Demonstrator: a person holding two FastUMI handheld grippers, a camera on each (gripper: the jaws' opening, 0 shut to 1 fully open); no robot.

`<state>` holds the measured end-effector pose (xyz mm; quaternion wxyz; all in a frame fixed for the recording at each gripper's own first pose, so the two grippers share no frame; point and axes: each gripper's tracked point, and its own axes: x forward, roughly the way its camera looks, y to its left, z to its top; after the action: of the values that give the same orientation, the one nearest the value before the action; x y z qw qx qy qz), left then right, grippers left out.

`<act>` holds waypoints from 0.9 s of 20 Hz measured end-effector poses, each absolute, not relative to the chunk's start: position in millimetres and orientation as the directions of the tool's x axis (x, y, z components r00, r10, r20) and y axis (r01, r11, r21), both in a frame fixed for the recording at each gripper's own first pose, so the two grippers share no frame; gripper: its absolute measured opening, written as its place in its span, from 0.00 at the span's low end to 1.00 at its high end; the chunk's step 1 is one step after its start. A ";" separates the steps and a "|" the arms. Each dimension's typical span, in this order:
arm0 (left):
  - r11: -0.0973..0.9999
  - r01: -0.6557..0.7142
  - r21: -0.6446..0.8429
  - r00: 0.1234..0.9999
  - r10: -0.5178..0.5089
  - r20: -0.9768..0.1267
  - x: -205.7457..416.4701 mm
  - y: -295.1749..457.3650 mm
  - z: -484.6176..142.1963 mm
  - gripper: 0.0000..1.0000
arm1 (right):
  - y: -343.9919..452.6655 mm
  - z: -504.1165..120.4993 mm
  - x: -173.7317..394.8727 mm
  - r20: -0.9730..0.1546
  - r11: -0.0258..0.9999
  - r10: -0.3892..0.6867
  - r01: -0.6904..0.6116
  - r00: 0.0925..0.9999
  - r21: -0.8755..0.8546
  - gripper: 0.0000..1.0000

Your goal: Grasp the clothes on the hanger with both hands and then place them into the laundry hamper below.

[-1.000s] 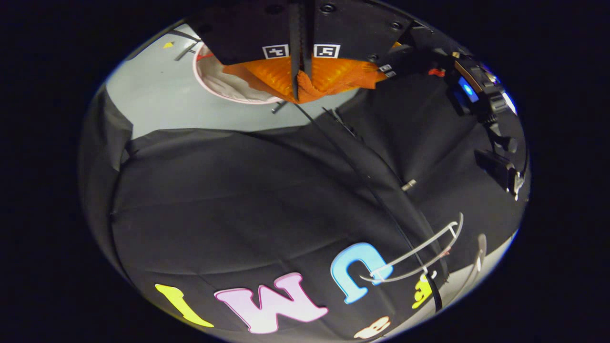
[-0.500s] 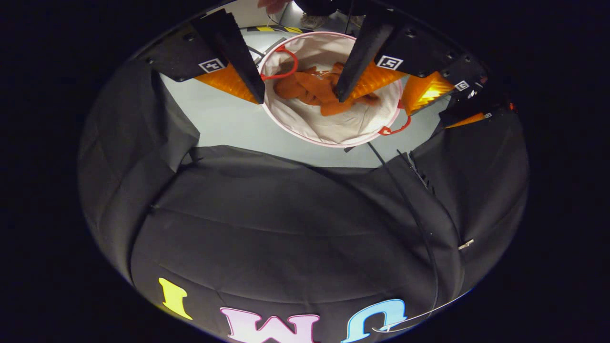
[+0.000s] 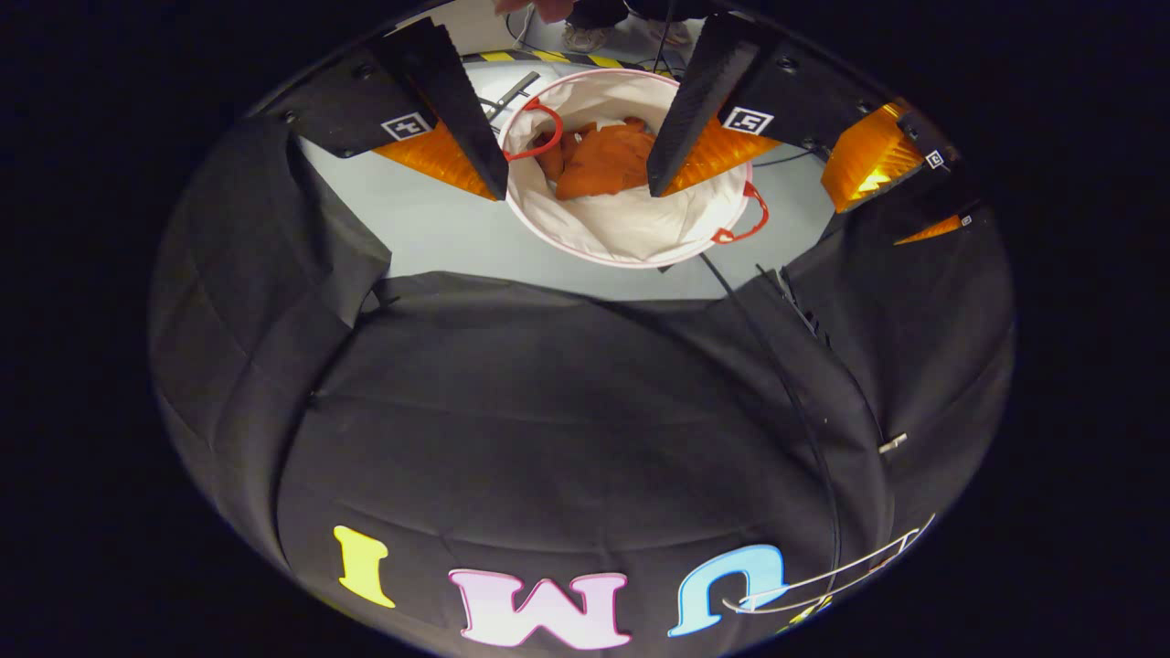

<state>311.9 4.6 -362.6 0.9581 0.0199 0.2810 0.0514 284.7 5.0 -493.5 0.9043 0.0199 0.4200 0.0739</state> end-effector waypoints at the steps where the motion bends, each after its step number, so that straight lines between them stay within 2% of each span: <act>1: 0.994 -0.085 0.067 0.845 0.108 -0.524 305.7 5.1 -349.3 0.98 | 3.3 -476.2 286.1 -0.736 0.990 0.141 -0.099 0.662 0.101 0.99; 8: 0.997 -0.075 0.013 0.916 0.074 -0.395 259.2 1.8 -249.2 0.97 | -5.9 -327.4 265.7 -0.529 0.996 0.070 -0.026 0.846 0.089 0.99; 12: 0.998 -0.053 0.014 0.951 0.055 -0.304 237.1 0.1 -188.4 0.98 | 0.2 -251.8 248.6 -0.428 0.993 0.073 -0.025 0.901 0.117 0.98; 18: 1.000 0.002 -0.019 0.990 -0.005 -0.142 200.7 0.7 -91.7 0.97 | -12.5 -121.9 226.6 -0.208 0.998 -0.032 0.044 0.978 0.052 0.98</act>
<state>200.7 0.7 -91.7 0.9974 -0.0094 0.0713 -0.0019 226.6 -12.5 -121.9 0.9940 0.0282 0.1041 -0.0191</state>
